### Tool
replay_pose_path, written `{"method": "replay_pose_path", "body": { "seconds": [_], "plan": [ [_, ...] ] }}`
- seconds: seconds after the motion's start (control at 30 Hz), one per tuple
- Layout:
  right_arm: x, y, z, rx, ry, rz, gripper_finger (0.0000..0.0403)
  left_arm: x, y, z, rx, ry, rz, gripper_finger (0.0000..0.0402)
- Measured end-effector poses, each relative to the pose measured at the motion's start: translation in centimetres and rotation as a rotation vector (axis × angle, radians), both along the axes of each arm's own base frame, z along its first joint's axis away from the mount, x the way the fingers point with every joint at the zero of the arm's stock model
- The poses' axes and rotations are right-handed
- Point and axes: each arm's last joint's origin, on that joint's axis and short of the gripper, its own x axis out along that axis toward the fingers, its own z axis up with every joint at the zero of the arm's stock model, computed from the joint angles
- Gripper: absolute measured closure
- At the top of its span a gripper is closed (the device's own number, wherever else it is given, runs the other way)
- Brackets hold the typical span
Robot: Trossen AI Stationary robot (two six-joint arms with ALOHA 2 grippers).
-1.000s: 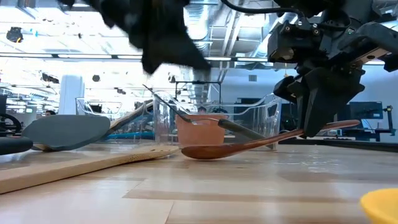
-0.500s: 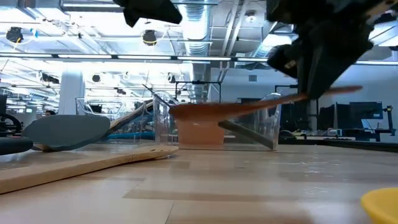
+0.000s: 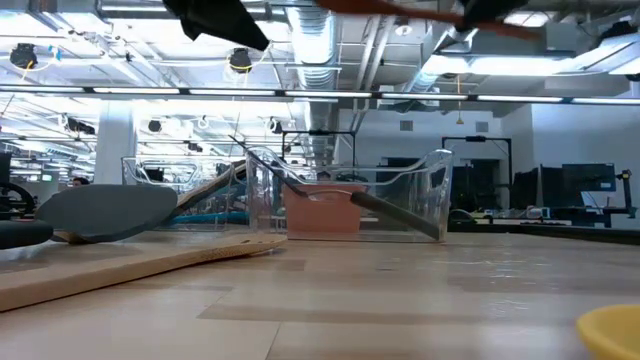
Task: Pick & Place Kitchen Items
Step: Put the top dark brown spoon into the top transparent bin
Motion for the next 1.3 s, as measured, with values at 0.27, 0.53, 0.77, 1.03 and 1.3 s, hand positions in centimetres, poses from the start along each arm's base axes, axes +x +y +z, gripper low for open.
{"method": "replay_pose_path", "body": {
  "seconds": [0.27,0.53,0.77,1.03,1.3],
  "plan": [
    [-2.7,0.0,-0.8,-0.134,-0.124,-0.086,0.0375,-1.0,1.6,-3.0,0.046,0.047,0.094,0.0400],
    [-3.3,-0.5,-4.1,-0.154,-0.275,-0.152,0.0375,-1.9,2.9,-6.4,-0.067,-0.134,0.147,0.0400],
    [-2.7,-2.0,-5.4,-0.178,-0.456,-0.250,0.0375,-1.9,4.0,-6.9,-0.109,-0.311,0.168,0.0400],
    [-0.6,-4.4,-5.8,-0.332,-0.586,-0.446,0.0375,-1.0,5.9,-4.5,-0.054,-0.510,0.186,0.0400],
    [2.5,-6.1,-7.4,-0.447,-0.608,-0.506,0.0375,-0.1,9.4,-2.9,-0.134,-0.664,-0.042,0.0400]
  ]
}}
